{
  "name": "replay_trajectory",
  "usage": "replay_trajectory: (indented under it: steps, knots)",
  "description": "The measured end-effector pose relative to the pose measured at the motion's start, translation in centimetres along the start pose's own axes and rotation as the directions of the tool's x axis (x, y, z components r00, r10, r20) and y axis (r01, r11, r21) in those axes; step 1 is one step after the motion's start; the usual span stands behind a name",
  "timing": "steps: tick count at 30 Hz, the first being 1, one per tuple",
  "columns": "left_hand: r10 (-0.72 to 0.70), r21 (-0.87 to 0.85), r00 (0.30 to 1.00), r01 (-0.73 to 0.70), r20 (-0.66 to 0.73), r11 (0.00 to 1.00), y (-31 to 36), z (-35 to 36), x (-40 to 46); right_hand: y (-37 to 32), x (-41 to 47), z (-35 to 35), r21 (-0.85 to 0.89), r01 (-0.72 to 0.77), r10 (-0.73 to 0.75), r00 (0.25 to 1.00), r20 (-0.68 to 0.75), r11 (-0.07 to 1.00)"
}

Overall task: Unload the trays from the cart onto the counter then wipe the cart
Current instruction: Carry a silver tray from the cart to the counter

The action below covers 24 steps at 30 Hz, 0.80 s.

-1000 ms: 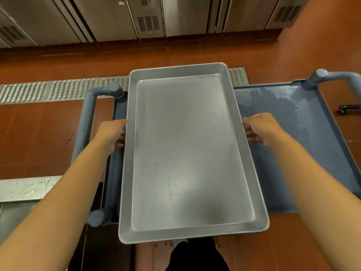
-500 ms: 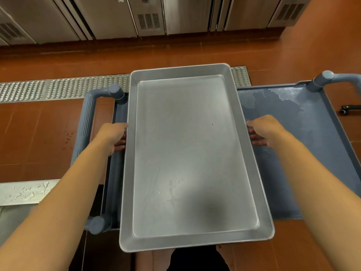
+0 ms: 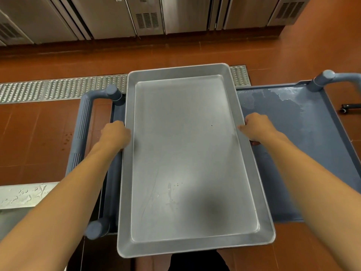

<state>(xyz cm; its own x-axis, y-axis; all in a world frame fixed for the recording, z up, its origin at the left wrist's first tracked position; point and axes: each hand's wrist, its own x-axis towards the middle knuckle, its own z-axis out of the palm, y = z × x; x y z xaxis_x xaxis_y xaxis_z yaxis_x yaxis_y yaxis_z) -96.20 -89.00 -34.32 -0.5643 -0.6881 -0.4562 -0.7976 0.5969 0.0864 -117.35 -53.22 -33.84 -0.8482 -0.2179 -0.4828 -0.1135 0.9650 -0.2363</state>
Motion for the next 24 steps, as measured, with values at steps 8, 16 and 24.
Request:
replay_trajectory:
  steps: [8,16,24]
  knots:
    - [0.044,-0.17,0.997,-0.054,-0.062,0.984,-0.6,0.2,-0.6,0.2,-0.1,0.2,0.113,-0.028,0.028,1.0,0.003,0.993]
    - [0.011,-0.478,0.997,-0.046,-0.074,0.877,-0.7,-1.7,-1.9,0.8,-1.4,-2.6,0.31,-0.01,0.016,1.0,-0.019,0.951]
    - [0.085,-0.547,0.992,-0.121,-0.091,0.828,0.1,-7.0,-4.1,0.5,-4.9,-7.1,0.446,-0.043,0.027,0.999,0.043,0.894]
